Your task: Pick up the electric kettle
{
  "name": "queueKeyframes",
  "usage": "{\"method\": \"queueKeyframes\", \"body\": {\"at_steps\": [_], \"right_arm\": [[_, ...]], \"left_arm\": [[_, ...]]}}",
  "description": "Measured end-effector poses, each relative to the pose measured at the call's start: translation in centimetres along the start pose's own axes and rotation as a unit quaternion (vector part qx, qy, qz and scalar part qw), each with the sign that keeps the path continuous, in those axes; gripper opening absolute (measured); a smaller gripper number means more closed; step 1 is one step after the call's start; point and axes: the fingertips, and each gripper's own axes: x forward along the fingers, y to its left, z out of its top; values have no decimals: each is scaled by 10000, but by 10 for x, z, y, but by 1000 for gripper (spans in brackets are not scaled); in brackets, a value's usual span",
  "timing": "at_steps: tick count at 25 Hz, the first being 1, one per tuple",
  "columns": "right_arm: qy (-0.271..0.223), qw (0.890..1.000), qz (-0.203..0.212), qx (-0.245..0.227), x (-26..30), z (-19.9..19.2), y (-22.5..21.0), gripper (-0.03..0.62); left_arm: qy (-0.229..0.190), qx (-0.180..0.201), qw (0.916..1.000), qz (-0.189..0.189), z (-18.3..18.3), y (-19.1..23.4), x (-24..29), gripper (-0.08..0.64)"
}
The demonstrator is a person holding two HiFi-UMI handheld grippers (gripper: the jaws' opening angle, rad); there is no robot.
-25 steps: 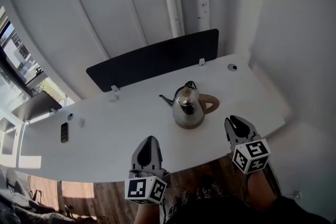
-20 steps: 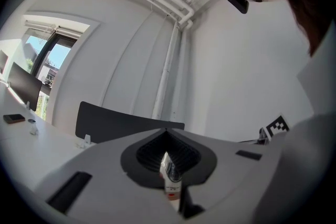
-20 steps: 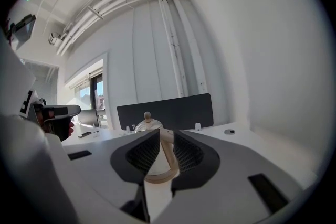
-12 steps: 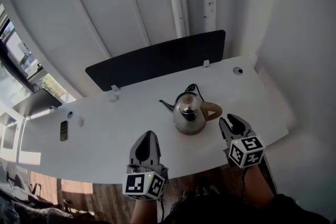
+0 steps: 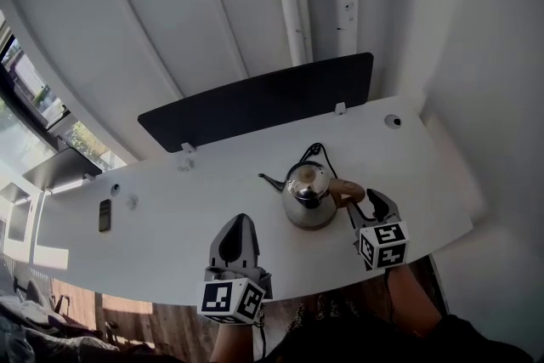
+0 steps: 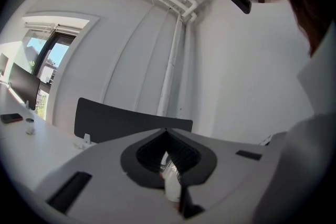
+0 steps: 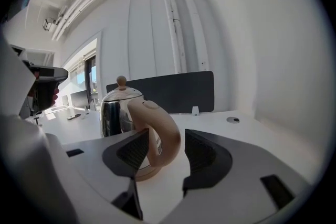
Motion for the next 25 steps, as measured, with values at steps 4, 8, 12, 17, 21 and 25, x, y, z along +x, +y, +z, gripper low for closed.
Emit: {"method": "queueKeyframes", "body": {"at_steps": [4,8,12,17,21,25], "right_arm": [[171,9997,-139,-81,17,-8,-6,204],[274,9990,-349,76,32,-11,-8,204],[313,9957,-707,511,39,-11,-13,203],[269,9912,-806,1019,49,-9,-21,202],[247,9950,-639,732,60,-5,-23,184],[164,9985,-471,234,66,0,-22,179]], "left_arm": [[42,-43,10000,18,-5,0,5,-8],[169,-30,9998,124,-11,5,9,-9],[205,-59,9997,122,-13,5,12,-9],[288,-62,9994,159,-19,10,12,-9],[285,-92,9994,161,-20,10,11,-8],[284,-81,9993,214,-19,14,9,-9]]}}
